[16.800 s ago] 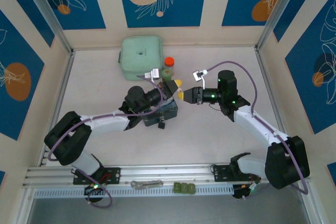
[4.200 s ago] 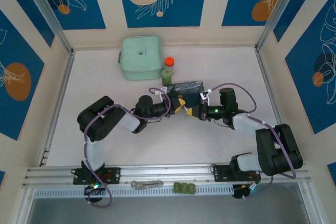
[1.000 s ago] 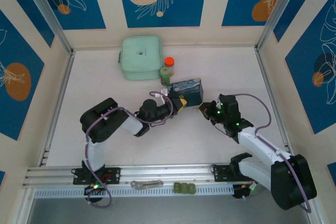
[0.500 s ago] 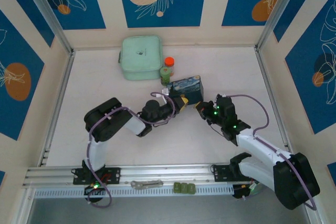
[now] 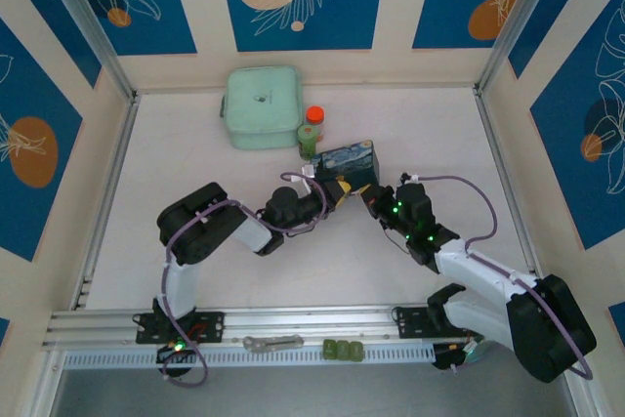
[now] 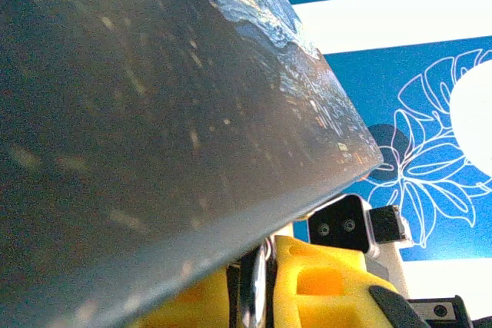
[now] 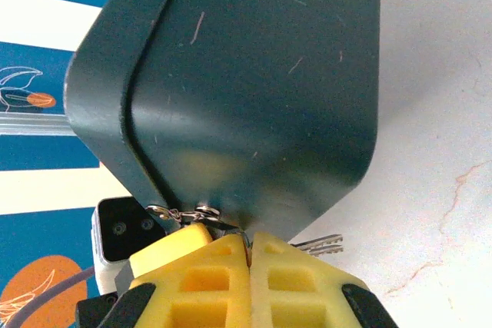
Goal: Unlock a padlock with a key
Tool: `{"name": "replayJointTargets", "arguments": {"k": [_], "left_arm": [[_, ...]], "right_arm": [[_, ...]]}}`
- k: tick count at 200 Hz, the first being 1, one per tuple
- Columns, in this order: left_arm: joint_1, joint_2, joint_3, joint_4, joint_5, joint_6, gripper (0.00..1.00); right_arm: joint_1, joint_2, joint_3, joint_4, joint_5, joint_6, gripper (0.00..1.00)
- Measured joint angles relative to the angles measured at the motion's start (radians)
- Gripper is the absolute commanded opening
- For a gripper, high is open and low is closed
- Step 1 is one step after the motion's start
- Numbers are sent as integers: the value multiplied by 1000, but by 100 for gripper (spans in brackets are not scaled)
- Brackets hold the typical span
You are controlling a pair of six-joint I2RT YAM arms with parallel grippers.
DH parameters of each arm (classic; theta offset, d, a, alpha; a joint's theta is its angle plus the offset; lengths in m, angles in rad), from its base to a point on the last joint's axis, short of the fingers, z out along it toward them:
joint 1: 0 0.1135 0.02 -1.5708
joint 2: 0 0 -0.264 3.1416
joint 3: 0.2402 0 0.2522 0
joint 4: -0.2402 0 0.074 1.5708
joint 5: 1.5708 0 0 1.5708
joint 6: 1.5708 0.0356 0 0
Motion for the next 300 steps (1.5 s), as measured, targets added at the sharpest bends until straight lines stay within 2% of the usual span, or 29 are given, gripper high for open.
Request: {"name": "replayJointTargets", "arguments": {"k": [101,159,191,223,264,300], "left_arm": [[-23,0,0,0,-66,-46,0],[-38,0,0,-1,-175,-87,0],[-39,0,0,-3,-204,-87,0],[-39,0,5,-5,-217,-90,0],[-37,0,26,-8,-224,-94,0],[-35,0,29,-10,-225,-93,0]], "right_arm": [[65,1,-44,89,107,7,0],[172,34,-58,159,262,18,0],[211,52,-61,175,290,34,0],[186,71,-63,204,254,33,0],[65,84,-56,237,77,6,0],[52,120,-54,270,27,3,0]]}}
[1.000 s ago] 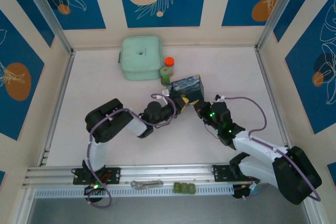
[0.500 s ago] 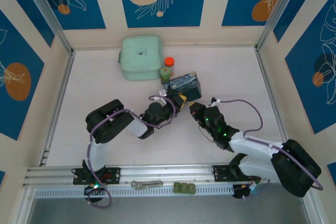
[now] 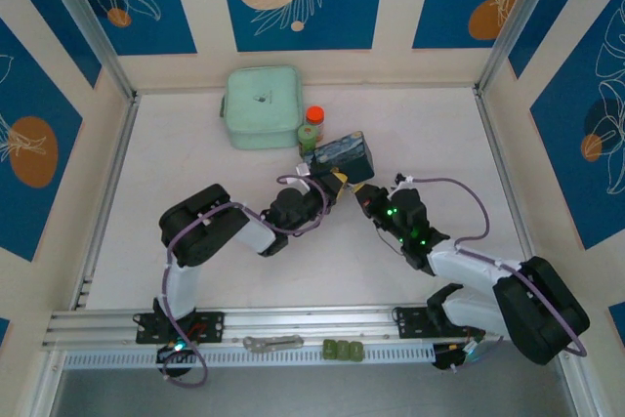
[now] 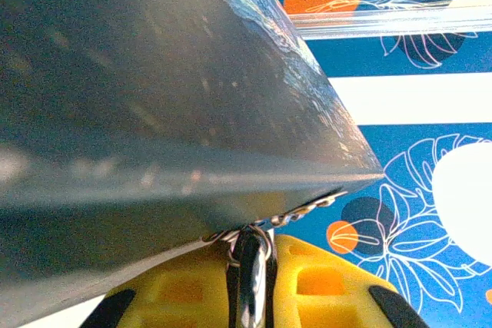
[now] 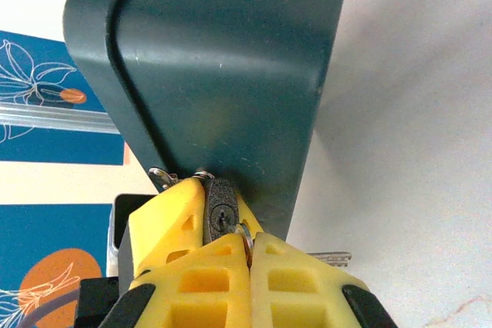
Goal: Unlock a padlock with a key
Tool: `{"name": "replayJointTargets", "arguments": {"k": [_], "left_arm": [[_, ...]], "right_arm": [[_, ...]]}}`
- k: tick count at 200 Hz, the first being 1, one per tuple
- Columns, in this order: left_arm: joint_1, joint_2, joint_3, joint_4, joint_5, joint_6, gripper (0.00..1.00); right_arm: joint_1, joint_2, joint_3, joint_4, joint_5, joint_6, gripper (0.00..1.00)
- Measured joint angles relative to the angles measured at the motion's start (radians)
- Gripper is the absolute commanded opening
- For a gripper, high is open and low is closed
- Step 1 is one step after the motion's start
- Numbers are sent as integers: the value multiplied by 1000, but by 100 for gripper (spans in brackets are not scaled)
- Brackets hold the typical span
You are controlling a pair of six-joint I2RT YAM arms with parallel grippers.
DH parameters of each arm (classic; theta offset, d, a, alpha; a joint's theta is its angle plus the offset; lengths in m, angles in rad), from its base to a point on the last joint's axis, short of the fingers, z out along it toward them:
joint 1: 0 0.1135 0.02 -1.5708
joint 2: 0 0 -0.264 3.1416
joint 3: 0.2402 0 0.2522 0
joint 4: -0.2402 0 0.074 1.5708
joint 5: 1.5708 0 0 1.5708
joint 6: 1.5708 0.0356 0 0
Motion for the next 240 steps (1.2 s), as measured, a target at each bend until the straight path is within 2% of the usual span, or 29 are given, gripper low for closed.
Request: {"name": "replayJointTargets", "arguments": {"k": [37,63,106,163,240], "left_arm": [[18,2,19,-43,0,0,0],[19,2,19,-43,8,0,0],[34,2,24,-32,29,0,0],[66,-8,35,-67,36,21,0],[76,-21,24,-72,117,26,0]], "right_arm": [[-22,77,18,64,-35,-23,0],[-66,76,20,60,-112,-72,0],[-155,111,92,-6,-301,-164,0],[-194,222,185,-27,-424,-249,0],[-287,228,251,-180,-626,-407,0]]}}
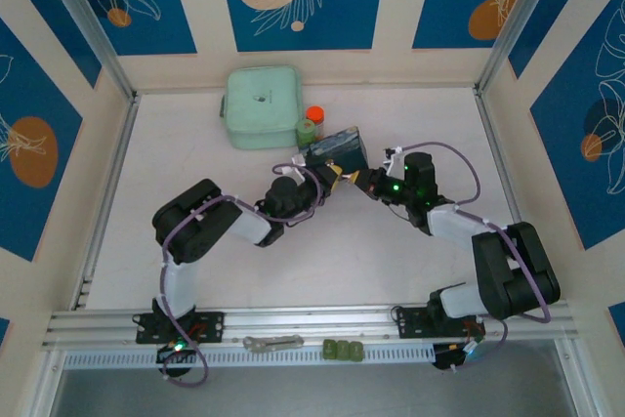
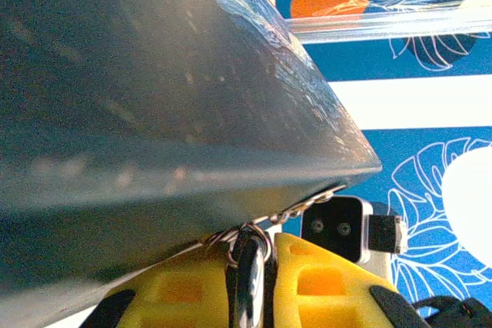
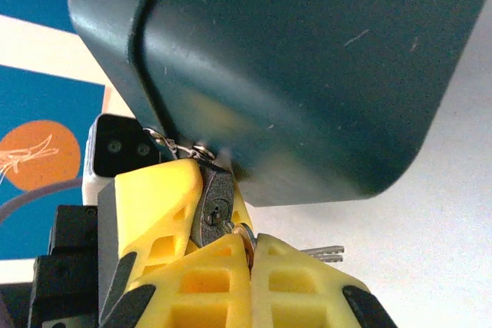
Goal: Unlock a padlock with a key
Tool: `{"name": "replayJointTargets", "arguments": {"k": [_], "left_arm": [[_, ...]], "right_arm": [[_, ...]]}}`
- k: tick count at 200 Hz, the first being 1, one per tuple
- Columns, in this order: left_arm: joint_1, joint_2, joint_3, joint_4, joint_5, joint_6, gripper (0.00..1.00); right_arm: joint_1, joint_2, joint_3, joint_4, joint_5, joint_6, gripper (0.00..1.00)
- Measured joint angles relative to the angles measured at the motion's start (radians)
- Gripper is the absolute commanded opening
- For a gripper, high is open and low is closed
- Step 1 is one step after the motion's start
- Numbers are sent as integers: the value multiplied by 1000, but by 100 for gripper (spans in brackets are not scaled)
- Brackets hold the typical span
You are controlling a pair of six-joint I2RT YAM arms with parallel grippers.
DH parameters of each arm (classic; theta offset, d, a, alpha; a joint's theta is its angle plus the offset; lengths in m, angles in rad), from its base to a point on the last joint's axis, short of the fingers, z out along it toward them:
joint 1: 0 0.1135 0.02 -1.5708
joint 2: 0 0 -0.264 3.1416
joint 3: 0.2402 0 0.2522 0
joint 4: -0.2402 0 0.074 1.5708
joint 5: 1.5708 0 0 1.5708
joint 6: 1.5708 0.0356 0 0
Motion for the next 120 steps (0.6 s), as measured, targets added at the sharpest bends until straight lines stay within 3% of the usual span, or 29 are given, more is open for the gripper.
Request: {"name": "replayJointTargets", "arguments": {"k": [61,120], "left_arm": [[19,-2,-3,7,127,0,0],[43,-1,-2,0,148,8,0]], "right_arm": [[-47,0,12,-51,-101,-20,0],[-5,29,38,-55,-30,2,0]]}}
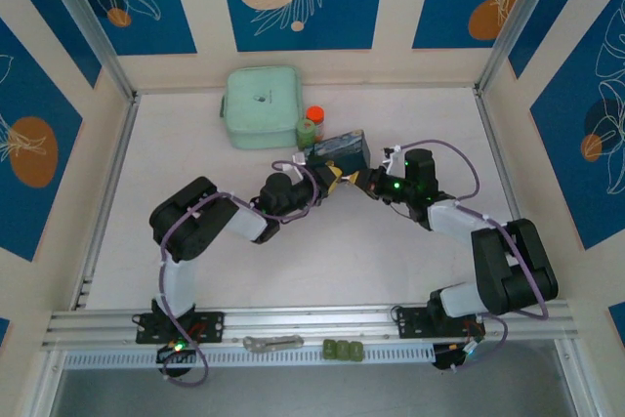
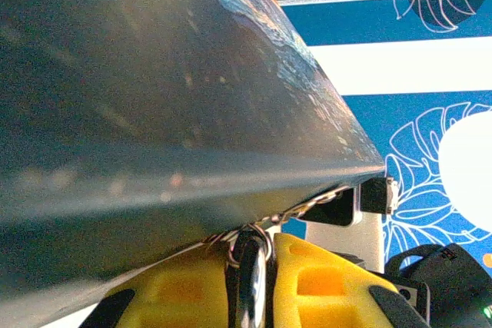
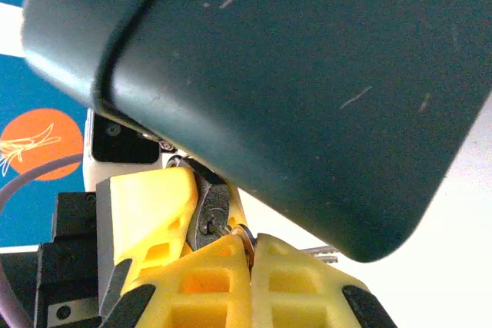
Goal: Unlock a padlock with a key
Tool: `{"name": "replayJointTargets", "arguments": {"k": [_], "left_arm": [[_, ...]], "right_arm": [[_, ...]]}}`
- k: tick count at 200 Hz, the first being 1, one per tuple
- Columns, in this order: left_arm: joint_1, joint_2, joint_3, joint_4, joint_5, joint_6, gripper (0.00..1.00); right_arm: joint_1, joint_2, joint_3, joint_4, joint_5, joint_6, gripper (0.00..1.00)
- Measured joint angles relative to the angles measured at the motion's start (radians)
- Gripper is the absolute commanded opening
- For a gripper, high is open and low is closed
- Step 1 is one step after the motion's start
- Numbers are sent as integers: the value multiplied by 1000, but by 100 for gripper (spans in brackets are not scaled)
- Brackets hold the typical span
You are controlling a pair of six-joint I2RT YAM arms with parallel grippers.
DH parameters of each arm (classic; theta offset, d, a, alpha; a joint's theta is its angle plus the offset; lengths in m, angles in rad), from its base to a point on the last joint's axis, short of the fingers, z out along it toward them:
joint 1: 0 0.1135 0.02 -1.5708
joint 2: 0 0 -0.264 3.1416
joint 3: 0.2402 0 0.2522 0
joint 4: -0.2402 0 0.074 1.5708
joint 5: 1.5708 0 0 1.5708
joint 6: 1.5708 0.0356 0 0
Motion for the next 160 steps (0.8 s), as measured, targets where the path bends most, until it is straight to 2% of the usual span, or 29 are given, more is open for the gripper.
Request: {"name": "replayJointTargets", "arguments": {"k": [59,111,160], "left_arm": [[3,0,-2,-15,-34,0,0],[14,8,14,-45,-66,0,0],[19,8,14,-47,-57,2,0]], "right_arm": [[113,-50,-55,61,264,70,0],[85,69,31,61,166,36,0],[68,75,51,18,112,-10,0]]}}
